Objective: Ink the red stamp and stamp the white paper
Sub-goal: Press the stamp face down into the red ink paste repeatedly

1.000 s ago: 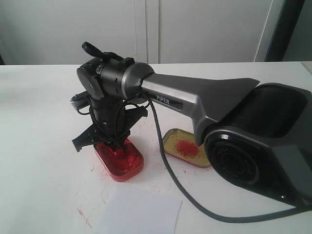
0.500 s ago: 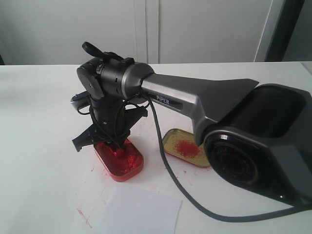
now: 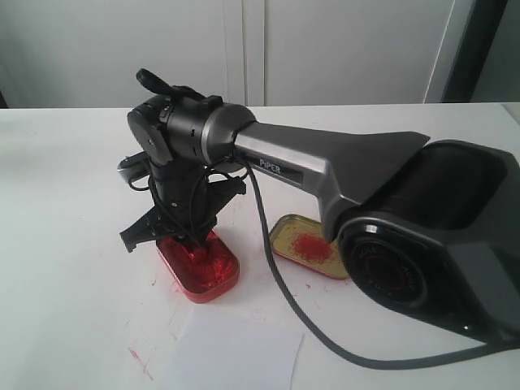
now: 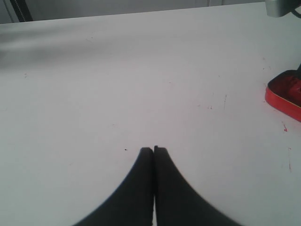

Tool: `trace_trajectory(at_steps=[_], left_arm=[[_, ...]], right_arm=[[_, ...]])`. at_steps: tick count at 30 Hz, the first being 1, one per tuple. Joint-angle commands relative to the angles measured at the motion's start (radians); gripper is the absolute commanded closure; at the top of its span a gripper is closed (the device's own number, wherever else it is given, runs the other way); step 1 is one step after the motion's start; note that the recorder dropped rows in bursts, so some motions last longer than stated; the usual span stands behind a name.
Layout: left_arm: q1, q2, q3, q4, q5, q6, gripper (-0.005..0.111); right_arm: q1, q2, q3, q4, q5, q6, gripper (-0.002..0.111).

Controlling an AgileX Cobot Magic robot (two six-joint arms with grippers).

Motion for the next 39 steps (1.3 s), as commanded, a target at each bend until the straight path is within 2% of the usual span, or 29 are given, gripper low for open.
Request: trace_trajectory(at_steps=[1, 23, 39], left_arm=[[0.0, -0.005, 0.005, -0.005, -0.004, -0.004, 0.107], [0.0, -0.005, 0.005, -0.005, -0.004, -0.004, 0.107], [0.0, -0.005, 0.005, -0.005, -0.004, -0.004, 0.107]], right_arm=[[-0.001, 0.001, 0.015, 0.019, -0.022, 0.024, 0.108], [-0.012, -0.09, 0.013, 0.066, -0.069, 0.024, 0.108], [-0.043, -0.057, 0.019, 0.156, -0.089, 0.008, 0.108]])
